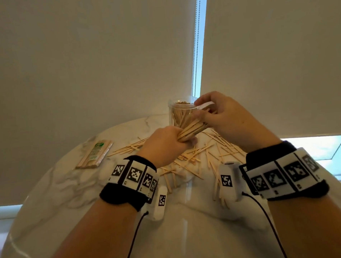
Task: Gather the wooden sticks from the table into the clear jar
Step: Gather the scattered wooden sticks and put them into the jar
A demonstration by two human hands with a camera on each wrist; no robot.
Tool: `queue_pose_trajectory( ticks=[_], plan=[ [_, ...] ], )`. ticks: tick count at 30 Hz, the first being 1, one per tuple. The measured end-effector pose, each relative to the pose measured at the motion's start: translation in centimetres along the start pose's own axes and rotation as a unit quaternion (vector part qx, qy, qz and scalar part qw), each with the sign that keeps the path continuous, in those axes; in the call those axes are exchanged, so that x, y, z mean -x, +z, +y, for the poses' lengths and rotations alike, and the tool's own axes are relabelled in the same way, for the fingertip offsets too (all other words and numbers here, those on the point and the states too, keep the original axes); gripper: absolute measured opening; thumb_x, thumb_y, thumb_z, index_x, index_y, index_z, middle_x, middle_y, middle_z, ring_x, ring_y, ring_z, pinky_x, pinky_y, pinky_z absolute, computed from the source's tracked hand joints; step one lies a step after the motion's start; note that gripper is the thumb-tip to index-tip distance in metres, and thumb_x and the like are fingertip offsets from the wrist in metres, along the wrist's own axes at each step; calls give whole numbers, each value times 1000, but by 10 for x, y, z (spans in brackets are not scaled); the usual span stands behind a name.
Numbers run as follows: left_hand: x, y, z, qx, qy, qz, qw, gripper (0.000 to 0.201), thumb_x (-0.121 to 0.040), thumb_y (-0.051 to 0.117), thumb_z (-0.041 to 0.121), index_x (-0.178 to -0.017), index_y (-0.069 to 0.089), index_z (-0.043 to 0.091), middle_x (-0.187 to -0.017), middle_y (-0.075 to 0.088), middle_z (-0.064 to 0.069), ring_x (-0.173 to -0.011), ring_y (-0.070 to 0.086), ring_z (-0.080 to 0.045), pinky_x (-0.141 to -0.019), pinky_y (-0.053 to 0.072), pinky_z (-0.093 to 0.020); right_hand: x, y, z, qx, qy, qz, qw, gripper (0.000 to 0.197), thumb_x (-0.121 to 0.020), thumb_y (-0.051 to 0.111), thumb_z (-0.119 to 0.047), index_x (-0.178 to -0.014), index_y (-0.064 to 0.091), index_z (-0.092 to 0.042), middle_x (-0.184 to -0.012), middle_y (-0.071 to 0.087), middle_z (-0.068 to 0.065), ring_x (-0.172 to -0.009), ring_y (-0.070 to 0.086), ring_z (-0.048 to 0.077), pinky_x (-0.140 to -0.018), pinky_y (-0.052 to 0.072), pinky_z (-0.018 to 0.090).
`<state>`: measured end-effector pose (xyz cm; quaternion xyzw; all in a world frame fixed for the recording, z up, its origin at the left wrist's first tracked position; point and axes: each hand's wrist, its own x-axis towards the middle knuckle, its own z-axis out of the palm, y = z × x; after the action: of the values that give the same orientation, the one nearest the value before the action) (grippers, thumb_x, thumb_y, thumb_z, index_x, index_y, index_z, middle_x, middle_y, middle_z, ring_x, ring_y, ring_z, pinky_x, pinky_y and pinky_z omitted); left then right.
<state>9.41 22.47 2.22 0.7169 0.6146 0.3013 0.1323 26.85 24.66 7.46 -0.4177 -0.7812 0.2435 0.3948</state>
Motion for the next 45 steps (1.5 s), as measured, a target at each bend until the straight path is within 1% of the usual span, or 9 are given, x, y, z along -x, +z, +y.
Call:
queue_pose_trajectory(
  ticks=[7, 15, 18, 21, 25, 33, 37, 41, 45],
  plan=[
    [-2, 12, 15, -137, 42, 13, 990, 31, -93, 57, 48, -102, 68, 21, -78, 64, 4, -72, 62, -16, -66, 51, -28, 3, 24, 6, 105, 31, -91, 990, 37, -102, 38, -42, -93, 70, -24, -92, 70, -4, -87, 64, 12, -77, 51, 32],
    [0, 15, 21, -197, 46, 16, 979, 21, -91, 58, 45, -93, 60, 24, -69, 58, 7, -68, 62, -17, -60, 49, -29, 5, 31, 9, 247, 18, -85, 965, 46, -107, 28, -33, -80, 58, -12, -82, 63, 8, -79, 61, 24, -67, 46, 33],
    [1, 13, 20, -167, 34, 20, 985, 36, -89, 63, 46, -116, 56, 23, -85, 66, 3, -77, 65, -18, -70, 56, -33, 3, 32, 10, 216, 13, -66, 974, 44, -105, 32, -34, -73, 58, -19, -73, 62, 2, -68, 58, 15, -55, 35, 25],
    [2, 11, 22, -81, 37, 5, 996, 94, -84, 74, 41, -155, 14, 26, -89, 68, 6, -74, 65, -12, -76, 58, -33, 1, 34, 12, 280, -15, -49, 959, 44, -104, 32, -35, -73, 58, -17, -71, 61, 3, -64, 58, 18, -55, 38, 28],
    [2, 2, 31, -25, 53, -20, 998, 131, -82, 79, 35, -147, -35, 31, -73, 63, 13, -60, 62, 1, -70, 55, -23, -1, 36, 13, 330, -29, 1, 943, 52, -103, 32, -45, -61, 50, -20, -58, 55, 1, -51, 51, 14, -51, 34, 27],
    [4, -7, 26, -26, 69, -38, 997, 118, -74, 83, 41, -155, -2, 42, -82, 68, 9, -72, 66, -4, -76, 59, -30, 0, 40, 18, 335, -65, 10, 940, 54, -103, 34, -43, -60, 54, -17, -56, 52, 0, -50, 50, 15, -49, 33, 26],
    [6, -8, 21, -61, 61, -32, 996, 106, -66, 72, 74, -150, 14, 45, -95, 69, 10, -80, 67, -9, -78, 59, -38, -2, 35, 31, 314, -26, 18, 949, 57, -102, 35, -45, -59, 61, -17, -56, 56, -1, -50, 51, 13, -51, 35, 27],
    [3, -30, 14, -2, -26, 91, 995, 82, -84, 34, 83, -150, 30, 34, -89, 65, 6, -83, 64, -10, -74, 51, -29, -5, 3, 41, 253, 43, 51, 965, 53, -98, 42, -38, -53, 57, -15, -49, 44, -1, -48, 42, 16, -49, 29, 27],
    [-2, -49, 5, 214, -164, 210, 940, 78, -92, 19, 76, -132, 55, 20, -113, 69, 1, -108, 62, -19, -92, 45, -37, -4, -19, 47, 150, 55, 78, 984, 52, -98, 44, -35, -53, 61, -16, -45, 47, -4, -46, 40, 15, -49, 30, 27]
  ],
)
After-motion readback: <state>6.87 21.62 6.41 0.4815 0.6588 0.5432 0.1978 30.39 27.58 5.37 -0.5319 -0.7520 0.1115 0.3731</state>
